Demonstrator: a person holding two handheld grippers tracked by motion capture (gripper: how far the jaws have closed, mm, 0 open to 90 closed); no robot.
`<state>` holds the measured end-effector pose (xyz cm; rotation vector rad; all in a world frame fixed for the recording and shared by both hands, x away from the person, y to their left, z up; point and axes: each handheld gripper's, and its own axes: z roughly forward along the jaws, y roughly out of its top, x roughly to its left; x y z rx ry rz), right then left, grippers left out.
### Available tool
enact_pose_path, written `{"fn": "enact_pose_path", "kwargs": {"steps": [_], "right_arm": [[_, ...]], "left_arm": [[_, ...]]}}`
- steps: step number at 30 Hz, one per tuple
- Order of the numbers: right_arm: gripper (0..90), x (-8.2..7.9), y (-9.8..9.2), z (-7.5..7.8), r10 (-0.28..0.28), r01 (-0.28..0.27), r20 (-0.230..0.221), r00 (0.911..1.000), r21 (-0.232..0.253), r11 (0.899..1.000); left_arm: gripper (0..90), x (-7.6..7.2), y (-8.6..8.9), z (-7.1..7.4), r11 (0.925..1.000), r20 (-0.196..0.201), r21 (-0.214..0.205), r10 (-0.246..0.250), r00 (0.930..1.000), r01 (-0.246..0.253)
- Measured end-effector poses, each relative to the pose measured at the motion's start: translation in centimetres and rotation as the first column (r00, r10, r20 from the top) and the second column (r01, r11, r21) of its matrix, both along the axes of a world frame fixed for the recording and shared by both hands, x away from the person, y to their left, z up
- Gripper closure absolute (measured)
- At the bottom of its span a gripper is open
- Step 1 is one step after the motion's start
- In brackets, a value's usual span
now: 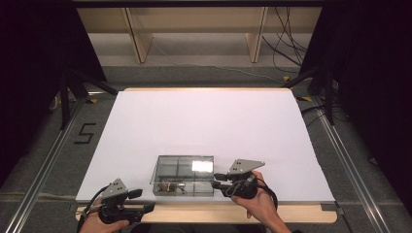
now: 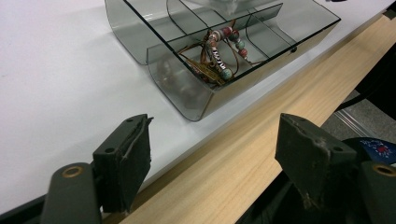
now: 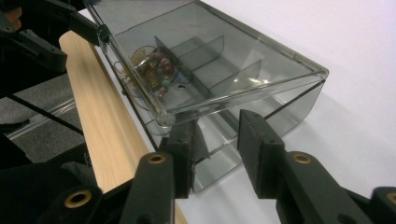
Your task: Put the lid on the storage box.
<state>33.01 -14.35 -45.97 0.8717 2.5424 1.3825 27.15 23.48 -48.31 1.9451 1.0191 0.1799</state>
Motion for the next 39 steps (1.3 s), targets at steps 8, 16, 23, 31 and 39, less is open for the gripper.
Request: {"fn": "enact_pose_path", "kwargs": {"steps": [8,16,23,31,39], "right_arm": [[74.1,-0.4,-0.2,-0.1,0.014,-0.014,-0.007,0.9999,0.004,1.0],[76.3,-0.8,-0.3,-0.1,0.037,-0.037,-0.009,0.9993,0.018,0.999],[76.1,-1.1,-0.4,-0.3,0.03,-0.03,-0.019,0.9994,0.022,0.999],[75.3,-1.2,-0.7,-0.6,0.034,-0.034,-0.044,0.9984,0.015,0.999],[74.5,-1.0,-0.8,-1.0,0.058,-0.058,-0.045,0.9973,0.014,0.998]], "left_arm": [[25.8,0.0,0.1,0.1,1.0,0.0,0.009,-0.004,1.0,0.004],[25.8,0.0,0.1,0.1,1.0,0.0,0.008,-0.003,1.0,0.003],[25.9,-0.1,0.1,0.1,1.0,0.001,0.006,-0.003,1.0,0.003],[25.9,0.0,0.1,0.1,1.0,0.005,-0.003,-0.007,1.0,0.007],[25.9,-0.1,0.0,0.1,1.0,-0.002,0.002,-0.006,1.0,0.006]]}}
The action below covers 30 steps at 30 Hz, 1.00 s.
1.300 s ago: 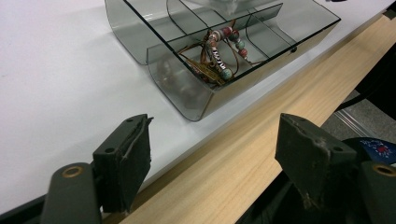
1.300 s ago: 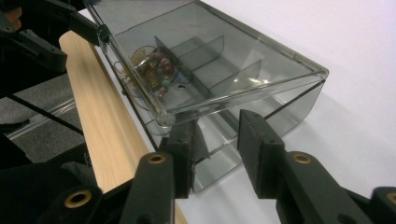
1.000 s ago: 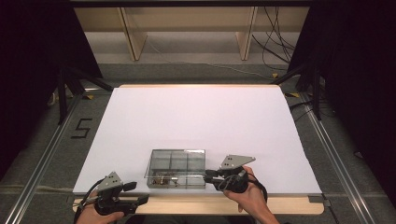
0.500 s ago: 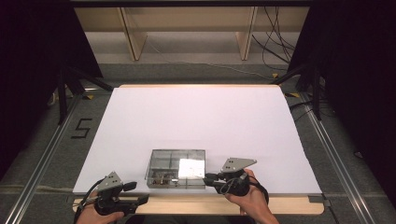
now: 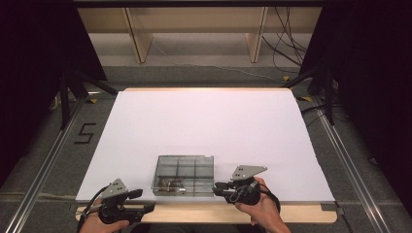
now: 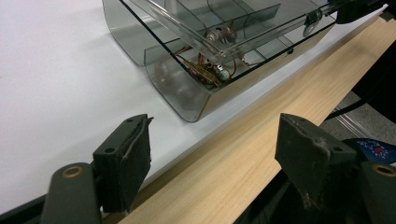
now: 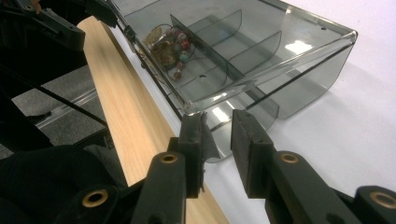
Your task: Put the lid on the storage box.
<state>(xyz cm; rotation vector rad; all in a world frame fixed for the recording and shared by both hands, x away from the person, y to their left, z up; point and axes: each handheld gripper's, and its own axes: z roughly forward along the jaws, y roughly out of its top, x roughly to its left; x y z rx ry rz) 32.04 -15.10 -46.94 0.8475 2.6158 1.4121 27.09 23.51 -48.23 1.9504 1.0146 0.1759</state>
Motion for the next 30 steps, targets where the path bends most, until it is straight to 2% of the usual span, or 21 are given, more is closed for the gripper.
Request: {"fn": "enact_pose_path", "kwargs": {"steps": [1,4,8,11,12,14,15,17,18,19,22,24,25,28,29,30], "right_arm": [[74.4,0.0,0.0,-0.1,0.005,-0.005,-0.013,0.9999,0.005,1.0],[74.3,-0.1,0.0,-0.1,-0.008,0.009,-0.038,0.9992,0.005,1.0],[73.5,-0.2,-0.2,-0.1,-0.022,0.021,-0.028,0.9994,-0.015,1.0],[72.1,-0.2,-0.2,-0.2,-0.029,0.028,-0.04,0.9988,-0.019,0.999],[71.8,0.0,-0.3,-0.3,-0.015,0.015,-0.005,0.9999,-0.023,1.0],[71.6,0.0,-0.3,-0.3,-0.015,0.015,-0.01,0.9998,-0.023,1.0],[71.6,-0.2,-0.3,-0.3,-0.033,0.032,-0.047,0.9983,-0.024,0.999],[71.6,-0.2,-0.3,-0.3,-0.035,0.034,-0.044,0.9984,-0.034,0.999],[71.4,-0.3,-0.3,-0.3,-0.036,0.035,-0.059,0.9976,-0.027,0.999],[71.0,-0.1,-0.4,-0.4,-0.024,0.023,-0.028,0.9993,-0.034,0.999],[69.6,-0.1,-0.4,-0.5,-0.026,0.024,-0.042,0.9988,-0.036,0.999],[68.2,-0.2,-0.4,-0.6,-0.042,0.04,-0.051,0.9978,-0.044,0.998],[67.7,-0.2,-0.6,-0.5,-0.039,0.036,-0.056,0.9977,-0.052,0.998],[66.7,0.0,-1.1,-0.3,-0.056,0.053,-0.043,0.9975,-0.048,0.997],[66.2,0.0,-1.4,-0.1,-0.073,0.071,-0.054,0.9958,-0.039,0.997],[65.3,0.2,-1.6,-0.2,-0.07,0.069,-0.03,0.9971,-0.037,0.997]], "left_arm": [[25.9,0.0,-0.1,0.0,0.9999,0.0,-0.012,0.007,1.0,-0.007],[25.9,0.0,-0.1,0.0,0.9999,-0.001,-0.012,0.007,1.0,-0.007],[25.8,0.0,-0.1,0.0,0.9999,-0.001,-0.012,0.006,1.0,-0.006],[25.9,0.0,-0.1,-0.1,0.9998,-0.001,-0.017,0.009,1.0,-0.009],[25.9,0.0,-0.2,-0.1,0.9998,0.001,-0.018,0.008,1.0,-0.008],[25.8,0.0,-0.1,-0.1,0.9999,0.0,-0.016,0.007,1.0,-0.007],[25.9,0.0,-0.1,-0.1,0.9998,0.0,-0.016,0.008,1.0,-0.008],[25.9,0.0,-0.2,-0.1,0.9998,0.005,-0.019,0.01,0.9999,-0.01],[25.9,0.0,-0.2,-0.1,0.9998,0.004,-0.018,0.011,0.9999,-0.011],[25.9,0.0,-0.2,-0.1,0.9997,0.005,-0.02,0.011,0.9999,-0.011],[25.9,0.0,-0.2,-0.1,0.9998,0.005,-0.019,0.011,0.9999,-0.011],[25.9,0.0,0.0,0.0,1.0,0.001,-0.003,0.003,1.0,-0.003],[25.9,0.0,-0.2,-0.1,0.9998,0.004,-0.017,0.012,0.9999,-0.012],[25.9,0.0,-0.1,-0.1,0.9998,-0.002,-0.015,0.008,1.0,-0.008],[25.9,0.0,-0.2,-0.1,0.9998,-0.003,-0.016,0.01,0.9999,-0.01],[25.9,0.0,-0.2,-0.1,0.9998,-0.003,-0.017,0.01,0.9999,-0.01]]}}
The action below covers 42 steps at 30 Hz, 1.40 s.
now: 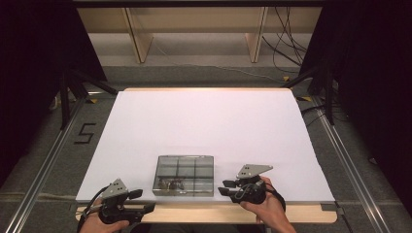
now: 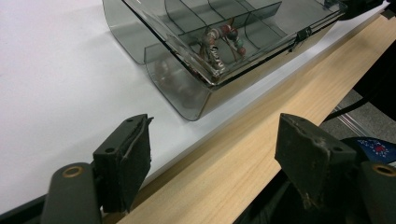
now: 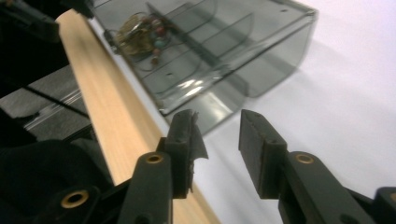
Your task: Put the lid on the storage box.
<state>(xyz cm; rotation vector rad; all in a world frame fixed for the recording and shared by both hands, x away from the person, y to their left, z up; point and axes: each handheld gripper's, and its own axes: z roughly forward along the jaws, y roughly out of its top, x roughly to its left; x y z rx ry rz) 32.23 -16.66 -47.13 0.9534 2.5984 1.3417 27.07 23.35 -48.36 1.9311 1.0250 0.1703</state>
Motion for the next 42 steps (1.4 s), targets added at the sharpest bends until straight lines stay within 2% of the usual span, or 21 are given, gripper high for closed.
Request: {"fn": "enact_pose_path", "kwargs": {"steps": [6,8,9,10,11,12,13,18,19,20,22,23,28,31,32,33,35,36,38,39,42], "right_arm": [[51.3,0.2,-0.7,0.1,-0.106,0.105,0.013,0.9943,0.01,0.994],[45.8,0.6,-1.1,0.0,-0.095,0.094,0.033,0.995,0.012,0.995],[42.4,0.5,-1.1,0.0,-0.129,0.129,0.035,0.991,0.009,0.992],[40.4,0.7,-1.1,-0.1,-0.126,0.125,0.026,0.9917,0.029,0.992],[38.1,0.6,-1.2,-0.1,-0.149,0.149,0.005,0.9888,0.021,0.989],[36.8,0.8,-1.4,-0.2,-0.152,0.152,0.026,0.988,0.012,0.988],[35.3,0.7,-1.3,-0.2,-0.161,0.161,0.003,0.9869,0.022,0.987],[33.1,0.9,-1.9,-0.5,-0.167,0.166,0.025,0.9856,0.04,0.985],[32.8,0.7,-2.0,-0.5,-0.183,0.183,-0.004,0.983,0.043,0.982],[32.4,0.8,-2.2,-0.6,-0.177,0.176,0.025,0.9839,0.044,0.983],[32.1,0.7,-2.5,-0.5,-0.188,0.187,0.031,0.9817,0.042,0.982],[31.7,0.4,-2.5,-0.6,-0.194,0.193,-0.006,0.9811,0.062,0.979],[30.4,0.7,-3.1,-0.8,-0.172,0.17,0.038,0.9843,0.056,0.984],[29.2,0.5,-3.2,-1.0,-0.177,0.175,0.024,0.9839,0.065,0.982],[29.0,0.2,-3.1,-0.9,-0.185,0.185,-0.001,0.9827,0.07,0.98],[28.9,0.4,-3.3,-0.9,-0.164,0.162,0.042,0.9856,0.052,0.985],[28.5,0.2,-3.2,-0.9,-0.176,0.175,0.015,0.9843,0.069,0.982],[28.3,0.2,-3.3,-0.9,-0.175,0.172,0.04,0.9838,0.056,0.983],[27.4,-0.3,-3.4,-0.8,-0.204,0.203,-0.001,0.979,0.062,0.977],[27.3,-0.1,-3.6,-0.9,-0.185,0.183,0.026,0.9824,0.07,0.981],[27.1,-0.6,-3.7,-0.9,-0.186,0.185,0.011,0.9825,0.068,0.98]], "left_arm": [[25.9,0.0,0.0,0.0,1.0,0.004,0.003,0.0,1.0,0.0],[25.9,0.0,0.0,0.0,1.0,0.004,0.003,0.001,1.0,-0.001],[25.9,0.0,0.0,0.0,1.0,0.001,0.006,0.003,1.0,-0.003],[25.9,0.0,0.1,0.0,0.9999,-0.002,0.013,0.002,1.0,-0.002],[25.8,0.0,0.2,0.0,0.9999,0.004,0.016,-0.005,1.0,0.005],[25.8,0.0,0.1,0.0,1.0,0.002,0.004,0.004,1.0,-0.004],[25.8,0.0,0.1,0.0,1.0,0.001,0.006,0.005,1.0,-0.005],[25.8,0.1,0.1,0.0,0.9999,0.004,0.014,0.006,1.0,-0.006],[25.8,0.1,0.2,0.1,0.9996,0.004,0.03,-0.002,1.0,0.002],[25.8,0.1,0.2,0.0,0.9997,0.003,0.025,0.002,1.0,-0.003],[25.8,0.1,0.1,0.0,0.9998,-0.006,0.014,0.017,0.9998,-0.017],[25.8,0.1,0.1,0.0,0.9996,-0.017,0.011,0.025,0.9995,-0.025],[25.8,0.2,0.3,-0.1,0.9996,-0.002,0.02,0.018,0.9998,-0.018],[25.7,0.1,0.3,-0.1,0.9996,-0.001,0.026,0.013,0.9999,-0.013],[25.7,0.1,0.2,-0.1,0.9997,0.001,0.016,0.018,0.9998,-0.018],[25.7,0.1,0.4,0.0,0.9996,0.002,0.027,0.008,1.0,-0.008],[25.8,0.1,0.4,0.0,0.9996,0.003,0.022,0.019,0.9998,-0.019],[25.7,0.1,0.3,-0.1,0.9996,0.0,0.012,0.024,0.9997,-0.024],[25.7,0.1,0.4,0.0,0.9995,0.003,0.014,0.027,0.9996,-0.027],[25.7,0.1,0.4,0.0,0.9997,0.0,0.012,0.023,0.9997,-0.023],[25.7,0.1,0.4,-0.1,0.9997,0.007,0.018,0.015,0.9999,-0.015]]}}
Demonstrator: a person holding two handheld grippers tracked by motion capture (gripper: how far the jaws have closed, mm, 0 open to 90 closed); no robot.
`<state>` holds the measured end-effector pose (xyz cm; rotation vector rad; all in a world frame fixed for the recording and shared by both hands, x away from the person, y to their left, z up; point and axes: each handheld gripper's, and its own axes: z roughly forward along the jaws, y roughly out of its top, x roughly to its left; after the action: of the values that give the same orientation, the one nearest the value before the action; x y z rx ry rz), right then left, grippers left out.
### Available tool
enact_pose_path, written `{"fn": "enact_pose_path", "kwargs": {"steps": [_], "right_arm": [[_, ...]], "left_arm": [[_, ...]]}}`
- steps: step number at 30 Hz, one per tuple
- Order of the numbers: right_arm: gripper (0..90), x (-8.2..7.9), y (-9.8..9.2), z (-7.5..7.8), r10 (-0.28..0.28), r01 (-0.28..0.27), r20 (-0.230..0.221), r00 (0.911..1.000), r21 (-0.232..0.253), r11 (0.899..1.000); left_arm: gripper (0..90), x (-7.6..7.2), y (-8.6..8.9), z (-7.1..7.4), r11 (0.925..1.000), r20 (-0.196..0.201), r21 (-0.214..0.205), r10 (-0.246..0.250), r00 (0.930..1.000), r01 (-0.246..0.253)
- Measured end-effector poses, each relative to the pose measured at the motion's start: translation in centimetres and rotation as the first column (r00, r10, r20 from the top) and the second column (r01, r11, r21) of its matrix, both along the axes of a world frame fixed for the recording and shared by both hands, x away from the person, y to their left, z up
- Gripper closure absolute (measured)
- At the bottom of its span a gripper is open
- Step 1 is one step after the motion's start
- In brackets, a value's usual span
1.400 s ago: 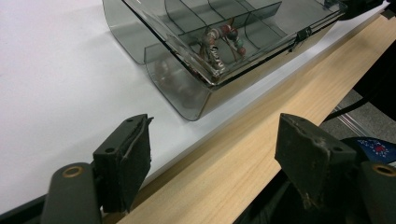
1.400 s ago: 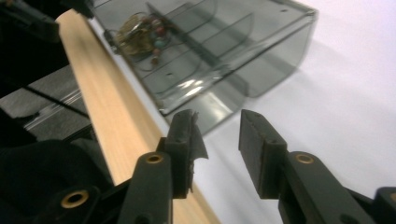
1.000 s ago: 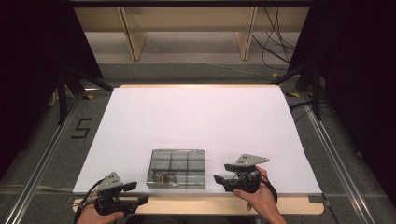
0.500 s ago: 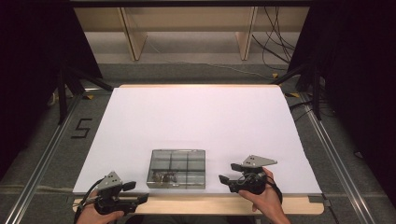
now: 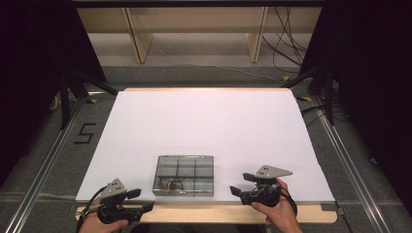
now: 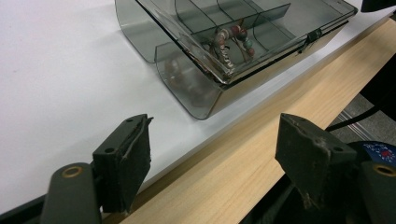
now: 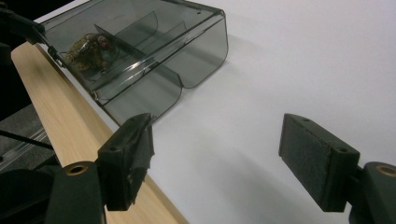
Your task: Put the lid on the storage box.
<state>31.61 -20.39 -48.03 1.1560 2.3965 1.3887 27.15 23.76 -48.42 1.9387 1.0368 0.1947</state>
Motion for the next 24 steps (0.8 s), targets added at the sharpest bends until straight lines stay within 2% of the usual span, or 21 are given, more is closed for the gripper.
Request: {"fn": "enact_pose_path", "kwargs": {"steps": [1,2,3,4,5,6,7,8,9,10,11,12,14,17,18,19,20,21,22,23,24], "right_arm": [[26.8,0.0,-0.1,0.0,0.007,-0.007,0.003,1.0,-0.003,1.0],[26.1,-0.3,0.0,0.0,-0.015,0.015,-0.014,0.9998,-0.001,1.0],[25.7,-0.1,-0.2,-0.2,0.004,-0.004,0.019,0.9998,-0.01,1.0],[25.7,-0.2,-0.1,-0.2,-0.012,0.012,0.017,0.9998,-0.008,1.0],[25.5,-0.3,-0.3,-0.1,0.008,-0.008,0.013,0.9999,-0.016,1.0],[25.3,-0.7,-0.2,0.0,-0.009,0.009,-0.008,0.9999,-0.006,1.0],[25.1,-0.6,-0.3,-0.1,0.006,-0.006,0.013,0.9999,-0.008,1.0],[24.9,-0.7,-0.3,-0.1,0.013,-0.013,0.008,0.9999,-0.014,1.0],[24.8,-1.1,-0.2,0.0,-0.007,0.007,-0.005,1.0,-0.012,1.0],[24.7,-0.9,-0.3,-0.1,0.014,-0.014,0.02,0.9997,-0.016,1.0],[24.3,-1.4,-0.2,0.1,-0.008,0.007,-0.022,0.9997,-0.004,1.0],[23.8,-1.3,-0.3,0.0,0.007,-0.007,0.012,0.9999,-0.021,1.0],[23.2,-1.7,-0.2,0.1,-0.009,0.008,-0.01,0.9999,-0.012,1.0],[21.4,-1.8,-0.2,-0.2,0.017,-0.016,0.017,0.9997,-0.036,0.999],[20.9,-1.7,-0.3,-0.2,0.037,-0.036,0.031,0.9988,-0.055,0.998],[19.7,-1.9,-0.1,-0.3,0.018,-0.017,0.03,0.9994,-0.057,0.998],[19.2,-1.9,-0.2,-0.2,0.03,-0.028,0.027,0.9992,-0.065,0.998],[19.0,-2.2,-0.2,-0.1,0.02,-0.019,0.022,0.9995,-0.072,0.997],[18.8,-2.2,-0.1,-0.2,0.033,-0.032,0.022,0.9992,-0.06,0.998],[17.8,-2.3,-0.2,-0.2,0.042,-0.04,0.029,0.9987,-0.062,0.997],[16.9,-2.6,-0.1,-0.1,0.028,-0.028,-0.001,0.9996,-0.052,0.998]], "left_arm": [[25.7,0.0,0.0,0.0,1.0,0.002,-0.002,0.001,1.0,-0.001],[25.7,0.0,0.0,0.0,1.0,-0.001,0.002,0.002,1.0,-0.002],[25.7,0.0,0.0,0.0,1.0,-0.004,0.004,0.0,1.0,0.0],[25.7,0.0,0.0,0.0,1.0,-0.004,0.004,0.0,1.0,0.0],[25.7,0.0,-0.1,0.0,1.0,-0.007,-0.004,0.004,1.0,-0.004],[25.7,0.0,0.0,0.0,1.0,-0.008,0.002,0.001,1.0,-0.001],[25.7,-0.1,-0.1,0.0,1.0,-0.006,-0.001,0.002,1.0,-0.002],[25.7,-0.1,-0.1,0.0,1.0,-0.007,0.0,0.0,1.0,0.0],[25.7,-0.1,-0.1,0.0,1.0,-0.007,0.0,0.0,1.0,0.0],[25.7,0.0,-0.1,-0.1,1.0,-0.007,-0.002,0.002,1.0,-0.002],[25.7,0.0,0.0,-0.1,1.0,-0.002,-0.001,0.003,1.0,-0.003],[25.7,-0.1,0.0,-0.1,1.0,-0.004,-0.004,0.004,1.0,-0.004],[25.7,-0.1,0.0,-0.1,1.0,-0.002,-0.001,0.001,1.0,-0.001],[25.7,-0.2,-0.1,-0.2,1.0,-0.002,-0.007,0.006,1.0,-0.006],[25.6,-0.1,0.0,-0.1,0.9998,-0.003,0.017,-0.012,0.9999,0.012],[25.6,-0.1,0.0,-0.2,0.9997,-0.002,0.019,-0.017,0.9998,0.017],[25.4,-0.1,-0.1,-0.2,1.0,-0.003,0.0,-0.004,1.0,0.004],[24.9,-0.1,-0.1,-0.2,1.0,-0.002,0.001,-0.004,1.0,0.004],[24.9,-0.1,0.0,-0.2,0.9997,-0.001,0.02,-0.016,0.9999,0.016],[24.7,-0.1,0.0,-0.2,0.9998,-0.001,0.017,-0.013,0.9999,0.013],[24.4,-0.1,0.0,-0.2,0.9998,0.0,0.016,-0.011,0.9999,0.011]]}}
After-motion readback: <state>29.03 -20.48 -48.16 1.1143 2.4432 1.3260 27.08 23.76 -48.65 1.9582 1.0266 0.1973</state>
